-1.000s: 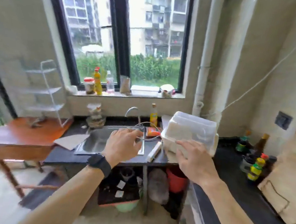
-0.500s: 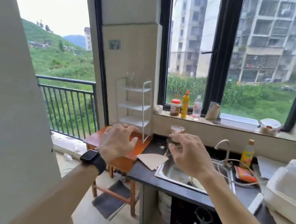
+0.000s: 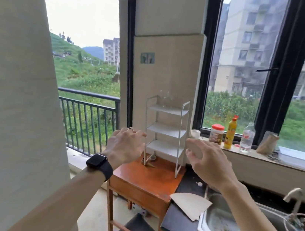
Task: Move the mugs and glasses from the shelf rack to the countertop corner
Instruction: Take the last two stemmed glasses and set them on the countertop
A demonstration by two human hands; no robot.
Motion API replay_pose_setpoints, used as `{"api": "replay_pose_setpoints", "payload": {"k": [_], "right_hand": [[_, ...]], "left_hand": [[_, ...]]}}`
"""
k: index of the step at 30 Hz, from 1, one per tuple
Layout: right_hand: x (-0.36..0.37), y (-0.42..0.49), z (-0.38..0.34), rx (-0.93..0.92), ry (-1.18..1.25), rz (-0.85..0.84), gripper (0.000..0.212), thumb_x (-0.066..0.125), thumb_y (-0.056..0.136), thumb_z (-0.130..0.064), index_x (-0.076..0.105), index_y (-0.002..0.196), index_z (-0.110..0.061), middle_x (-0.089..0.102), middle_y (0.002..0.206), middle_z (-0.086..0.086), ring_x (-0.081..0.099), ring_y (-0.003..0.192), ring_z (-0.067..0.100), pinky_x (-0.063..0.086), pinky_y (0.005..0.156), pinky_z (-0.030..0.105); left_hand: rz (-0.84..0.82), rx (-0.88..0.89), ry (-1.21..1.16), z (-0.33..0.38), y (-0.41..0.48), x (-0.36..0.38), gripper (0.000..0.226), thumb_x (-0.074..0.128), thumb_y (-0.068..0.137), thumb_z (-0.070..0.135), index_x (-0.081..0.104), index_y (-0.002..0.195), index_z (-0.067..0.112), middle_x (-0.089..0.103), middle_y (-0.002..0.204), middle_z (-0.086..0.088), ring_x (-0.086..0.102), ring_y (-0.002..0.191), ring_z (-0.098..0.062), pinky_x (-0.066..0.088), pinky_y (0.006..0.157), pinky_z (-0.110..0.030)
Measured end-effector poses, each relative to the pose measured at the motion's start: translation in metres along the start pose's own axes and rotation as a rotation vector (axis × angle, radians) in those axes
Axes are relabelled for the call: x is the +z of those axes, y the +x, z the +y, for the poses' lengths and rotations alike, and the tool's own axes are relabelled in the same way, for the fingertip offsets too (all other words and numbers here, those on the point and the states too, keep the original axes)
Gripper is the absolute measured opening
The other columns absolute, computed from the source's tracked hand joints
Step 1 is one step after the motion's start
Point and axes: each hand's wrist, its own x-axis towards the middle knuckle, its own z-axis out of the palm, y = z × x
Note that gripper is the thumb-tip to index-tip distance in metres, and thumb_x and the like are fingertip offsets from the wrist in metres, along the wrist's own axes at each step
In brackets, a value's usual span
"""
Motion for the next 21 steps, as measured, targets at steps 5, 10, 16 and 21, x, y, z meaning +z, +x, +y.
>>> {"api": "replay_pose_setpoints", "payload": {"k": [5,10,16,21], "right_hand": [[0.043,0.08,0.019,-0.04,-0.05,0.033,0.041,0.052,0.098,-0.042,0.056,0.138,-0.031,0.062,0.137,-0.005,0.047,0.133,0.02,0.039,0.105,0.037],[0.098,0.177,0.044,-0.062,-0.05,0.048,0.042,0.052,0.098,-0.043,0.054,0.139,-0.033,0.061,0.14,-0.007,0.046,0.134,0.019,0.038,0.107,0.039],[0.145,0.302,0.076,-0.059,-0.07,0.04,0.046,0.053,0.099,-0.04,0.051,0.142,-0.027,0.06,0.141,-0.003,0.045,0.135,0.021,0.039,0.109,0.039],[0.176,0.379,0.098,-0.055,-0.142,0.051,0.044,0.051,0.099,-0.037,0.053,0.141,-0.026,0.062,0.139,-0.004,0.047,0.133,0.02,0.042,0.103,0.035]], "left_hand": [[-0.002,-0.02,-0.035,-0.032,0.078,0.029,0.043,0.042,0.093,0.044,0.051,0.135,0.041,0.057,0.139,0.003,0.049,0.126,-0.024,0.04,0.1,-0.043],[0.002,0.005,-0.061,-0.063,0.176,0.068,0.042,0.042,0.095,0.045,0.051,0.136,0.038,0.06,0.135,0.0,0.054,0.122,-0.024,0.046,0.094,-0.044],[-0.016,0.006,-0.107,-0.087,0.304,0.1,0.045,0.044,0.094,0.047,0.051,0.137,0.038,0.057,0.138,-0.003,0.055,0.124,-0.025,0.047,0.097,-0.044],[-0.03,0.021,-0.126,-0.102,0.39,0.129,0.045,0.045,0.094,0.045,0.05,0.139,0.039,0.058,0.134,-0.008,0.054,0.124,-0.029,0.044,0.1,-0.043]]}}
